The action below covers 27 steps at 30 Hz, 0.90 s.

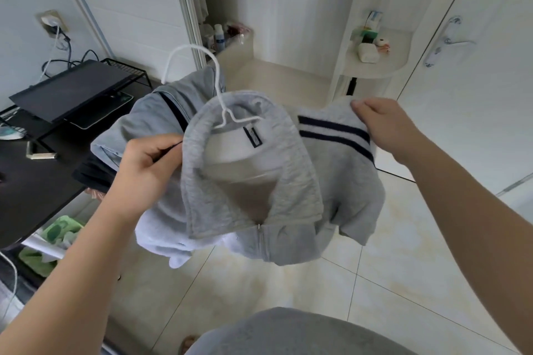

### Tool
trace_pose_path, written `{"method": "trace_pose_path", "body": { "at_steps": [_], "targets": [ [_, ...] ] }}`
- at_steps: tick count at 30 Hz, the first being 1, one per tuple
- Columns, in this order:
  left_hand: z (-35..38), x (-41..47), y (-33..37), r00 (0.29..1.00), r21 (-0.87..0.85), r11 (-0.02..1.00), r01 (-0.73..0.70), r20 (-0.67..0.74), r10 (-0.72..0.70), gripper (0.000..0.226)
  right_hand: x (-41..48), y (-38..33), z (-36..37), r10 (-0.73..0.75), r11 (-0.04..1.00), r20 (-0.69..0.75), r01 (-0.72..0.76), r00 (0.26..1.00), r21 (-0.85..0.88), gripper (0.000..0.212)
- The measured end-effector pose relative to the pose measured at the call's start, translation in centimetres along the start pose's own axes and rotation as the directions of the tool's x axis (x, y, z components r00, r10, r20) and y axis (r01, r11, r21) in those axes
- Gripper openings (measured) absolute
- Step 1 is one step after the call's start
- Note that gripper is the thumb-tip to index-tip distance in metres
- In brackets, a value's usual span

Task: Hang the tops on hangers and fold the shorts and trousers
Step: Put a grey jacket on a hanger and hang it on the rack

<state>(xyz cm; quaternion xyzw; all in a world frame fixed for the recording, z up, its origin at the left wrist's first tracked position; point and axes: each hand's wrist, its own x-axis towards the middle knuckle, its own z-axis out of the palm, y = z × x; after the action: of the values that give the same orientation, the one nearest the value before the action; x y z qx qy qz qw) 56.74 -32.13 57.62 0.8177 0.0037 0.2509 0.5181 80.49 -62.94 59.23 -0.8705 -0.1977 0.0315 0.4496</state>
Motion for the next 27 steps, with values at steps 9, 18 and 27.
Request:
{"method": "trace_pose_path", "body": {
  "at_steps": [9, 18, 27],
  "targets": [
    [0.4, -0.4, -1.3, 0.982, -0.178, 0.976, 0.122, -0.119, -0.144, 0.021, -3.1, 2.5, 1.2, 0.068, 0.957, 0.222, -0.126, 0.973, 0.261, 0.043],
    [-0.3, 0.5, -2.6, 0.992, 0.088, 0.99, 0.11, -0.078, -0.104, 0.024, -3.9, 4.4, 1.8, -0.073, 0.977, -0.146, 0.1, 0.987, 0.188, 0.019],
    [0.0, 0.5, -2.2, 0.993, -0.119, 0.988, 0.101, -0.046, -0.107, 0.02, -0.8, 1.9, 0.2, -0.023, 1.0, 0.092, 0.022, 0.996, 0.009, 0.032]
  ]
}}
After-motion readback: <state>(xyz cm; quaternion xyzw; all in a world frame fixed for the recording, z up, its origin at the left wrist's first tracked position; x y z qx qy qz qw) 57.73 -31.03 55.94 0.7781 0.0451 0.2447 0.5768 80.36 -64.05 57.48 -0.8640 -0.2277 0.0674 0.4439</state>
